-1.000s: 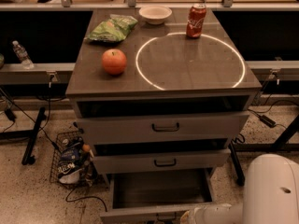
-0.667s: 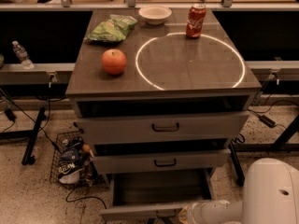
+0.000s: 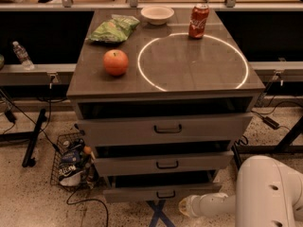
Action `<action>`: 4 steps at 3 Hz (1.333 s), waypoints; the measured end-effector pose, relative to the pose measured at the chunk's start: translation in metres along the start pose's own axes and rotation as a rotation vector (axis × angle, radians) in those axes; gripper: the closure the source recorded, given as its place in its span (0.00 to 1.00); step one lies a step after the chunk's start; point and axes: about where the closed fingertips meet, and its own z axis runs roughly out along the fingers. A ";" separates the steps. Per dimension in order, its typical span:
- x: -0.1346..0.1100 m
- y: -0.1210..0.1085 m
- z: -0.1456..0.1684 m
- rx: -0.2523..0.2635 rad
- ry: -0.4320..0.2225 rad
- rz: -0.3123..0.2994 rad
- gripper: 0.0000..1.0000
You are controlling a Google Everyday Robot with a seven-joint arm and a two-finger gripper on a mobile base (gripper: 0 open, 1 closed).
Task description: Close bottom drawer
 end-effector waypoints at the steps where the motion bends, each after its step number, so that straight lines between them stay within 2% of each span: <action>1: 0.001 -0.002 -0.001 0.006 0.002 0.000 1.00; 2: 0.017 -0.020 -0.008 0.089 0.024 -0.004 1.00; 3: 0.028 -0.053 -0.014 0.211 0.061 -0.032 1.00; 4: 0.010 -0.074 -0.011 0.263 0.054 -0.076 1.00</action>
Offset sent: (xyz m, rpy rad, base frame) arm 0.0311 -0.0304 0.0220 -0.0652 -0.2166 -0.1021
